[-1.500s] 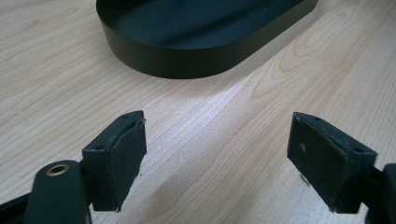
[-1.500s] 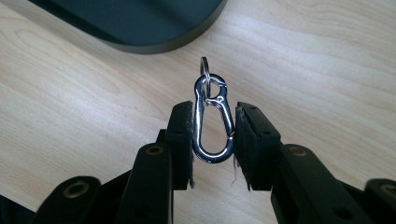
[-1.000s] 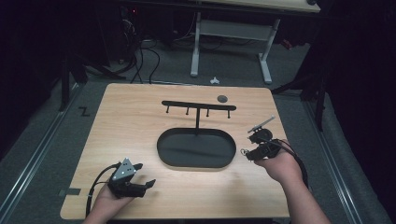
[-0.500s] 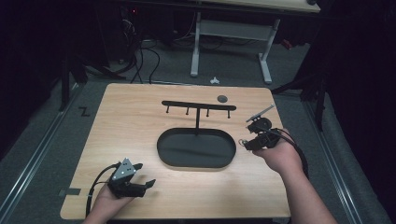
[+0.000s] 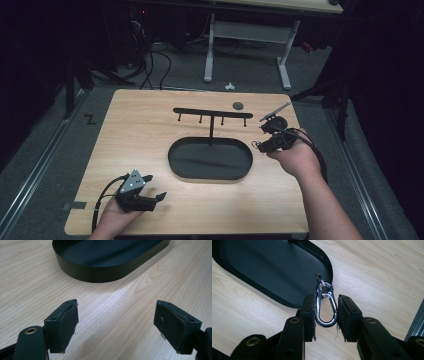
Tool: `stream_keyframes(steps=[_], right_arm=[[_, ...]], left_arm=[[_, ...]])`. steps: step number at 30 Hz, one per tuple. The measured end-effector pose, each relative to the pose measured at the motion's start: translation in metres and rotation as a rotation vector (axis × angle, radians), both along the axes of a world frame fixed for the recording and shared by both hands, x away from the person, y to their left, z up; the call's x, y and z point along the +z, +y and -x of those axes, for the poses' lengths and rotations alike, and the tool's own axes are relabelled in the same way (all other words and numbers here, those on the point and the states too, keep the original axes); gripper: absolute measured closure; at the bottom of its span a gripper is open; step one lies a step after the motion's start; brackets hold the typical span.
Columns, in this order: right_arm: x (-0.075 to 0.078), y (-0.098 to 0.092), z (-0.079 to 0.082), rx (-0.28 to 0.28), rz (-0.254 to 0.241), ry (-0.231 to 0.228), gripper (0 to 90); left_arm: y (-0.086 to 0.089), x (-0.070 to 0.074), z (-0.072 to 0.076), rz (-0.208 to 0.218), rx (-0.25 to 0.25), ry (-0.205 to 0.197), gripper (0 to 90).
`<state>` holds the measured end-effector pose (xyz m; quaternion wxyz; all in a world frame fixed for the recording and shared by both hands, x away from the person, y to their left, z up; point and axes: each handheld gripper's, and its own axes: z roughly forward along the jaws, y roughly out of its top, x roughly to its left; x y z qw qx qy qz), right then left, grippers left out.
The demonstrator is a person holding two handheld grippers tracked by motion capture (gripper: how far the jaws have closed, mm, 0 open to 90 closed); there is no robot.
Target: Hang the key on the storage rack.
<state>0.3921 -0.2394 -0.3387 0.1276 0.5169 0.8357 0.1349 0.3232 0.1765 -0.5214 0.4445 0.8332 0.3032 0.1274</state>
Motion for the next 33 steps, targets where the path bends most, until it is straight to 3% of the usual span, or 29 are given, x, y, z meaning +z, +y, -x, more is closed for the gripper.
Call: stream_keyframes(steps=[33], right_arm=[[0.042, 0.032, -0.008, 0.055, 0.017, -0.074, 68.3]], left_arm=[[0.000, 0.000, 0.000, -0.003, -0.001, 0.003, 20.2]])
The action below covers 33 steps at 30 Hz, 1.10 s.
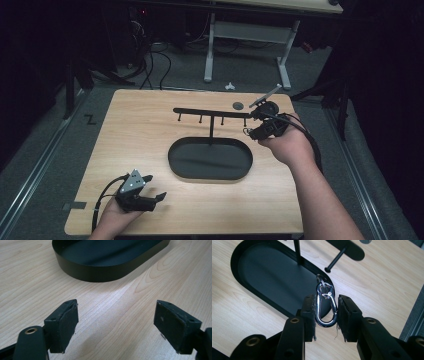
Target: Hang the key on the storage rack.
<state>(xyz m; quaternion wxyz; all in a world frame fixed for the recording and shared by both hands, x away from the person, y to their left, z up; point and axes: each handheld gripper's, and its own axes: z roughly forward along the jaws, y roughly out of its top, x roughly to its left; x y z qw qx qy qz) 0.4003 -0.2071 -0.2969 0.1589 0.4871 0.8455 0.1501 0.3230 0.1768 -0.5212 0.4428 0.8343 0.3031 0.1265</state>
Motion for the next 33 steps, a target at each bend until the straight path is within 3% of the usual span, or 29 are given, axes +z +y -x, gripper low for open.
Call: stream_keyframes(steps=[12, 33], right_arm=[[0.003, 0.004, -0.013, -0.015, -0.003, -0.001, 68.3], [-0.006, -0.006, -0.027, -0.053, -0.015, -0.006, 68.3]], left_arm=[[0.002, 0.000, -0.001, 0.005, 0.006, 0.001, 20.2], [0.001, -0.001, 0.000, -0.005, 0.000, 0.010, 20.3]])
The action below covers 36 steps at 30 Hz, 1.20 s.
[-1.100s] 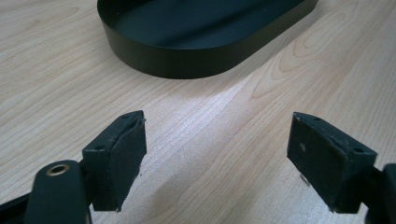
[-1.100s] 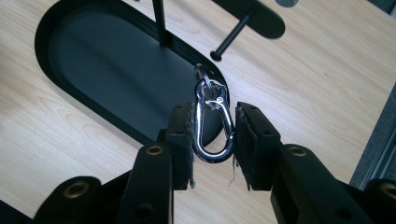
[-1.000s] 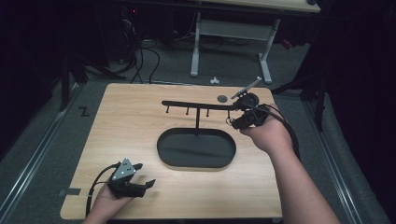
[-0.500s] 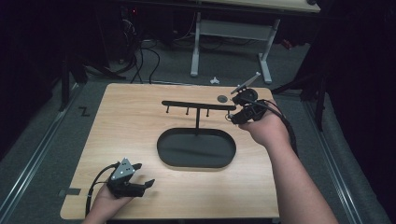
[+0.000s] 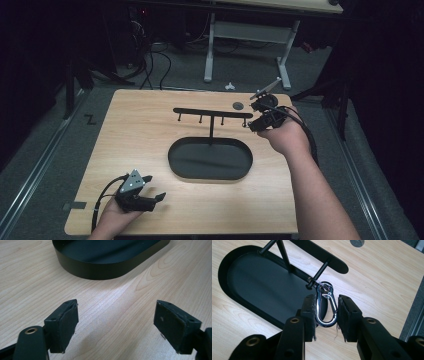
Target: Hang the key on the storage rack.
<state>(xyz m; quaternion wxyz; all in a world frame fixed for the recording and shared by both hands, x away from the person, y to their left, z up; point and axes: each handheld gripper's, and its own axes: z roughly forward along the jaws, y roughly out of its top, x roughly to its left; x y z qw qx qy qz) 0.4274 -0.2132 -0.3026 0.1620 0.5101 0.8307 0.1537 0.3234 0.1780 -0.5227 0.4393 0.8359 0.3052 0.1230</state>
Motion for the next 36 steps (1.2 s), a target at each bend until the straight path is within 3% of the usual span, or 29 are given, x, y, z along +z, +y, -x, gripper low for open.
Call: stream_keyframes(steps=[15, 36], right_arm=[[-0.016, -0.006, -0.008, -0.040, 0.002, 0.013, 68.3], [-0.041, -0.005, -0.012, -0.037, -0.020, 0.052, 67.9]], left_arm=[[0.001, -0.001, 0.001, -0.001, -0.001, 0.009, 20.3], [0.001, -0.001, 0.002, -0.009, -0.006, 0.012, 20.3]])
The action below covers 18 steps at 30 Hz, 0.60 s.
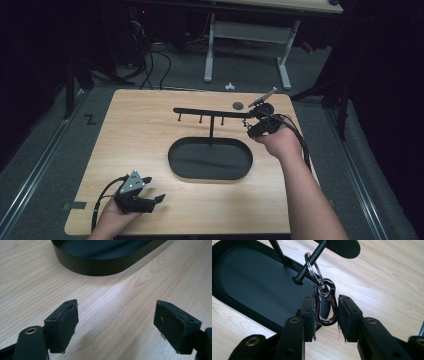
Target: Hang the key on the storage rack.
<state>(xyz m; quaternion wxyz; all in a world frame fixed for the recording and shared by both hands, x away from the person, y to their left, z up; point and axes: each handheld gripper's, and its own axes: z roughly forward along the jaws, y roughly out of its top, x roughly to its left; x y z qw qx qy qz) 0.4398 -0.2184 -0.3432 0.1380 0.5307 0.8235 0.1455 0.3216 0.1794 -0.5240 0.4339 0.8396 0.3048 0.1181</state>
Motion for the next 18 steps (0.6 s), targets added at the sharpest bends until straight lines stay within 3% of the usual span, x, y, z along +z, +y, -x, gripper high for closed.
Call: stream_keyframes(steps=[18], right_arm=[[-0.0021, -0.0053, 0.0079, -0.008, -0.028, 0.000, 58.5]], left_arm=[[-0.0004, 0.0001, -0.0002, -0.003, -0.002, 0.002, 20.3]])
